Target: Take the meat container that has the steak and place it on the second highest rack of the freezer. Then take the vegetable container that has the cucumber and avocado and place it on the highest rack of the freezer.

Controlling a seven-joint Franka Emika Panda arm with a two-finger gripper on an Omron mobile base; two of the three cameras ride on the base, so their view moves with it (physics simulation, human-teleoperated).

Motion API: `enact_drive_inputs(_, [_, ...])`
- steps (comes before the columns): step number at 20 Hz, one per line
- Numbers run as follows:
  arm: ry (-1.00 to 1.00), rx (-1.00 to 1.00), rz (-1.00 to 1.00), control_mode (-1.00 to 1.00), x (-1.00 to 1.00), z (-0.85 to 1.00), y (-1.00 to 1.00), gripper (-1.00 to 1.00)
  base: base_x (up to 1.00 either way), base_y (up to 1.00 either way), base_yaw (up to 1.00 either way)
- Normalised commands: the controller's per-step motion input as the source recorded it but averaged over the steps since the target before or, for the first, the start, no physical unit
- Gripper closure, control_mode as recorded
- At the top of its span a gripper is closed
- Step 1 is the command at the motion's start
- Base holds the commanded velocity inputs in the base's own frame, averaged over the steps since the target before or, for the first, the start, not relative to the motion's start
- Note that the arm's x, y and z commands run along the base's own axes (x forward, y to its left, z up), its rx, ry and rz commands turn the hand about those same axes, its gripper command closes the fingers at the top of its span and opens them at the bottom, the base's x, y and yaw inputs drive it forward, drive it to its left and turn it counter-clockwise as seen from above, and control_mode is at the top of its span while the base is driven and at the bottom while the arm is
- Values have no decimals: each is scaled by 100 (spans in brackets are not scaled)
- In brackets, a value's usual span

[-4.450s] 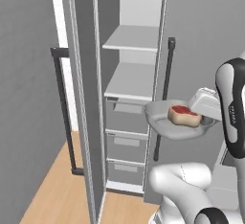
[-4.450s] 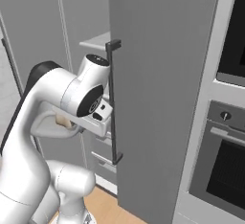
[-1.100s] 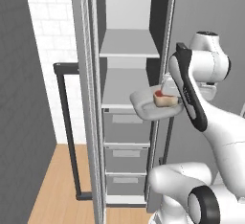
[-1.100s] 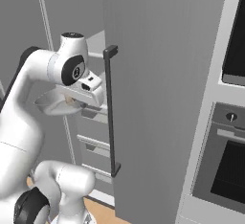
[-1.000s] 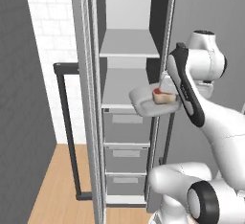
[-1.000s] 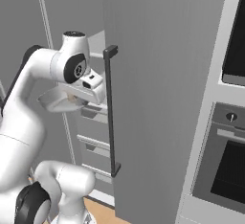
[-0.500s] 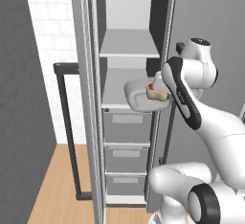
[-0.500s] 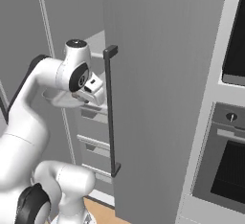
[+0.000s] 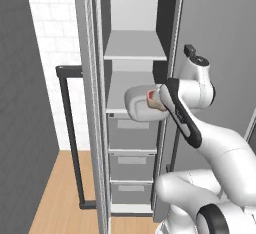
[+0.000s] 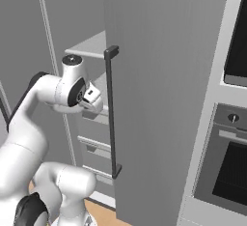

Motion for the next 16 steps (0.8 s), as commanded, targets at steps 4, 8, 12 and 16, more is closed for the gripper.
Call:
enact_drive_inputs(4, [0, -1, -8, -100, 60, 0, 0, 100, 0, 0, 0])
enact_drive_inputs(8, [0, 0, -10, -100, 67, 0, 2, 100, 0, 0, 0])
enact_drive_inputs(12, [0, 0, -10, -100, 67, -1, 1, 100, 0, 0, 0])
enact_drive_inputs(16, [0, 0, -7, -100, 56, -32, 0, 100, 0, 0, 0])
